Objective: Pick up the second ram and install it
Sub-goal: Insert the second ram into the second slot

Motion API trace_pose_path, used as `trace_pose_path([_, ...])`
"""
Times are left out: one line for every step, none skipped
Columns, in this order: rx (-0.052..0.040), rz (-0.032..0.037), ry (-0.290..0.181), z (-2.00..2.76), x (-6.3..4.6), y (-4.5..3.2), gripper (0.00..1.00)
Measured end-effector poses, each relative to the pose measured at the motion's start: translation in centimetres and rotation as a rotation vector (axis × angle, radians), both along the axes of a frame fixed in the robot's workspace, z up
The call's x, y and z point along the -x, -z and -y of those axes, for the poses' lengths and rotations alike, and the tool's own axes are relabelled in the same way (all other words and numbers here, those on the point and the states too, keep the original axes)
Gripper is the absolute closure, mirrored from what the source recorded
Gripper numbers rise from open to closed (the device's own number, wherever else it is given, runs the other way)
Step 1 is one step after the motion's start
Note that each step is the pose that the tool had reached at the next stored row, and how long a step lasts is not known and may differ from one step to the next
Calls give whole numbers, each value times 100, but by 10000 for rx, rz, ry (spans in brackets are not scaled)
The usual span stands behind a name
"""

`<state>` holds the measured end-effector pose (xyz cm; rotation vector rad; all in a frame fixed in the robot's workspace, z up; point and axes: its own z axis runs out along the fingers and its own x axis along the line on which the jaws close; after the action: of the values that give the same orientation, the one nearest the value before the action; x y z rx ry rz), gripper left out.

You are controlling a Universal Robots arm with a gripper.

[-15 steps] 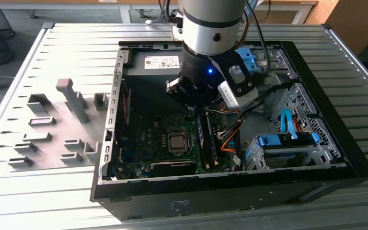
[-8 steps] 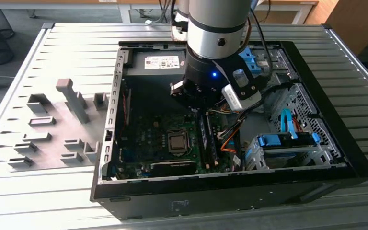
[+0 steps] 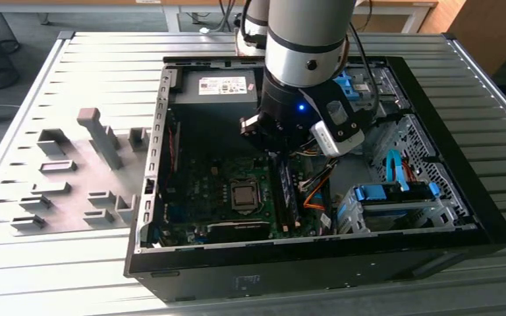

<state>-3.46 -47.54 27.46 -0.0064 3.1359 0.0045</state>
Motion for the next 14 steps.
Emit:
trace_pose_path([-1, 0, 1, 0, -1, 7, 86])
trace_pose_path([0, 0, 2, 0, -2, 12, 86])
trace_pose_path([3, -1, 2, 0, -3, 13, 86])
trace_pose_path([0, 0, 1, 0, -4, 17, 86])
trace_pose_path([0, 0, 1, 0, -4, 18, 86])
trace_pose_path([0, 0, 1, 0, -4, 19, 86])
trace_pose_path([0, 0, 1, 0, -4, 20, 86])
trace_pose_path([-3, 1, 1, 0, -4, 23, 86])
trace_pose_path([-2, 1, 1, 0, -4, 26, 86])
trace_pose_path([-1, 0, 1, 0, -4, 29, 86])
trace_pose_path([0, 0, 1, 0, -4, 34, 86])
trace_pose_path([-1, 0, 1, 0, -4, 40, 86])
trace_pose_path([1, 0, 1, 0, -4, 43, 86])
trace_pose_path([0, 0, 0, 0, -4, 48, 86])
